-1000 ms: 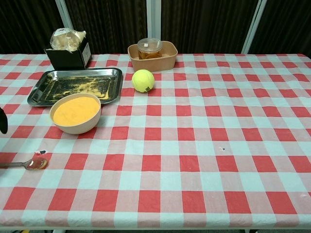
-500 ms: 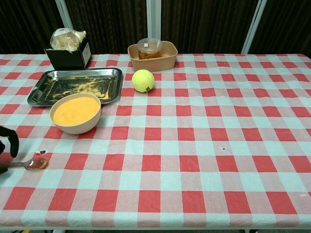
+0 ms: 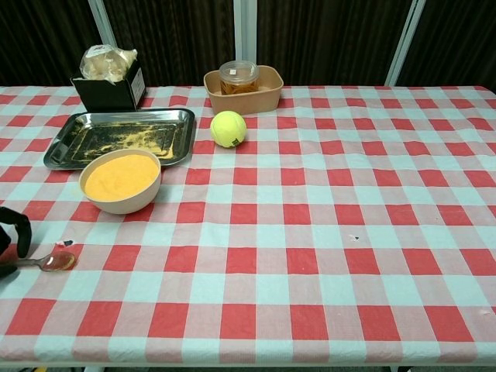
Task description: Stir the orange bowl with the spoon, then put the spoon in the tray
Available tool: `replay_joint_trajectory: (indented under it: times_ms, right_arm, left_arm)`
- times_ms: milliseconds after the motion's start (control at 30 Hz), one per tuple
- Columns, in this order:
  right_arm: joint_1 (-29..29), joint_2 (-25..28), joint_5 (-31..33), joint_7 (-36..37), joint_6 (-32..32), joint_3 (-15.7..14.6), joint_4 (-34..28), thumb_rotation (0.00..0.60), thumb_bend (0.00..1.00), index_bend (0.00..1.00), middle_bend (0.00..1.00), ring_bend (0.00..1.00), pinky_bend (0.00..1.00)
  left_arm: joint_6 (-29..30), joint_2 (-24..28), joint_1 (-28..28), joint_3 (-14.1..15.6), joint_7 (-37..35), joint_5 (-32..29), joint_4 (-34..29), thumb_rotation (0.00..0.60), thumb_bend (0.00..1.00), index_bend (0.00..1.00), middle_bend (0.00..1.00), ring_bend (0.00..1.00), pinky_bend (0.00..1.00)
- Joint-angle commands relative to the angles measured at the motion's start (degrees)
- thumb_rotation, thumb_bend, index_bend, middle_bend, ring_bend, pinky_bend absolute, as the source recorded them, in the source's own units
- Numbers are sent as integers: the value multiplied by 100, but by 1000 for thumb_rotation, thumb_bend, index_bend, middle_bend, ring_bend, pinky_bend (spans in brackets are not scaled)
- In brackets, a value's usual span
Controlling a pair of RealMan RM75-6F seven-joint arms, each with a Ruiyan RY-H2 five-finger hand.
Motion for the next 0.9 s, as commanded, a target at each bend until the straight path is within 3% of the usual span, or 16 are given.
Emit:
replay_joint_trajectory:
  times_ms: [33, 900]
  right_arm:
    - [1, 0, 3, -4, -7, -1, -4, 600, 244, 0, 105, 0, 0]
    - [-23, 25, 5, -46, -5, -16, -56, 600, 243, 0, 107, 0, 0]
  left_arm:
    - [-11, 1, -10, -2, 14, -38, -5, 600, 358, 582, 896, 889, 968]
    - [65, -34, -33, -15, 24, -189, 41, 600, 381, 630, 908, 894, 968]
